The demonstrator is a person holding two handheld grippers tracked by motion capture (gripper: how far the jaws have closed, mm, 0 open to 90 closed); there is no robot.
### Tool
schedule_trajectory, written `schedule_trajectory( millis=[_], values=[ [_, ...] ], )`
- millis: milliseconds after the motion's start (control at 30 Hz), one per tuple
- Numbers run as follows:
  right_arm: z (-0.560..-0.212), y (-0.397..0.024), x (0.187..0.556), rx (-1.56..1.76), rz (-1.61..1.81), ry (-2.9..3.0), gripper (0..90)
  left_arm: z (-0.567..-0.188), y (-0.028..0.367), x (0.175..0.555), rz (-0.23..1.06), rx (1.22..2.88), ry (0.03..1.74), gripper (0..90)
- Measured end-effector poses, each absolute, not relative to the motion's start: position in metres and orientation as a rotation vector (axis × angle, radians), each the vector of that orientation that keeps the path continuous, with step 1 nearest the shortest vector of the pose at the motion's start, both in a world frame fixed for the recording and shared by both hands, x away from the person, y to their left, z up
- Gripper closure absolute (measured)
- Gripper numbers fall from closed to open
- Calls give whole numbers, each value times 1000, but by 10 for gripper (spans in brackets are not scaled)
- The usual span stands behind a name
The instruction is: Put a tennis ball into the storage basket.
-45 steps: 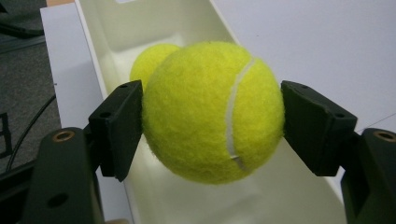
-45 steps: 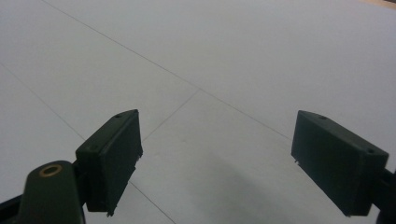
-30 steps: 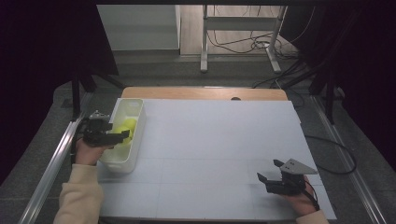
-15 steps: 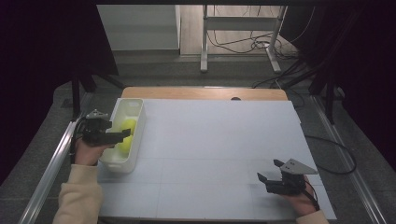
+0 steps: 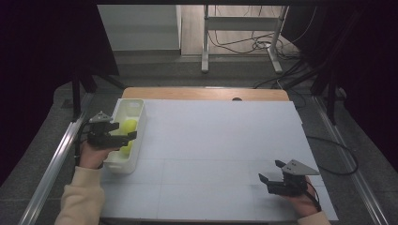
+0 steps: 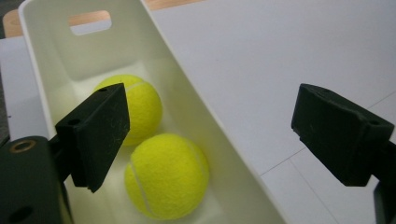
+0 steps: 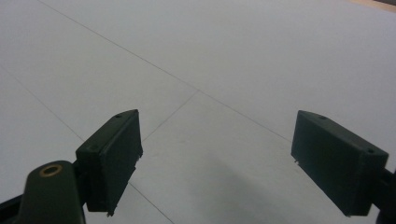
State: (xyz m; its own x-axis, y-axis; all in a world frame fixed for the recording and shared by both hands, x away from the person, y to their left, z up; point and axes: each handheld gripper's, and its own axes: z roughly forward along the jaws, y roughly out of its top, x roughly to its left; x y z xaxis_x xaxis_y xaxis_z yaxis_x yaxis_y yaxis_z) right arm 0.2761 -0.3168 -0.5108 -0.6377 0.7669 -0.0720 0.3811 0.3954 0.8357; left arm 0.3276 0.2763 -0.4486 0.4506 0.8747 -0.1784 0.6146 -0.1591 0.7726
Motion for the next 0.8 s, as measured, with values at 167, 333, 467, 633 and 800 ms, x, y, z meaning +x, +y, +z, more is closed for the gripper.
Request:
schedule_trajectory(
  millis=[167, 333, 467, 633, 800],
  values=[
    [-511, -317, 276, 982, 1147, 2209, 169, -449, 271, 325, 375, 1851, 1229, 129],
    [-510, -317, 275, 981, 1148, 2206, 169, -449, 264, 321, 370, 1839, 1197, 132],
    [-510, -317, 275, 980, 1149, 2204, 169, -449, 258, 317, 366, 1823, 1158, 131],
    [-510, -317, 275, 979, 1148, 2204, 169, -451, 247, 310, 351, 1816, 1127, 132],
    [-509, -317, 275, 976, 1151, 2204, 169, -455, 233, 301, 349, 1849, 1081, 131]
  ],
)
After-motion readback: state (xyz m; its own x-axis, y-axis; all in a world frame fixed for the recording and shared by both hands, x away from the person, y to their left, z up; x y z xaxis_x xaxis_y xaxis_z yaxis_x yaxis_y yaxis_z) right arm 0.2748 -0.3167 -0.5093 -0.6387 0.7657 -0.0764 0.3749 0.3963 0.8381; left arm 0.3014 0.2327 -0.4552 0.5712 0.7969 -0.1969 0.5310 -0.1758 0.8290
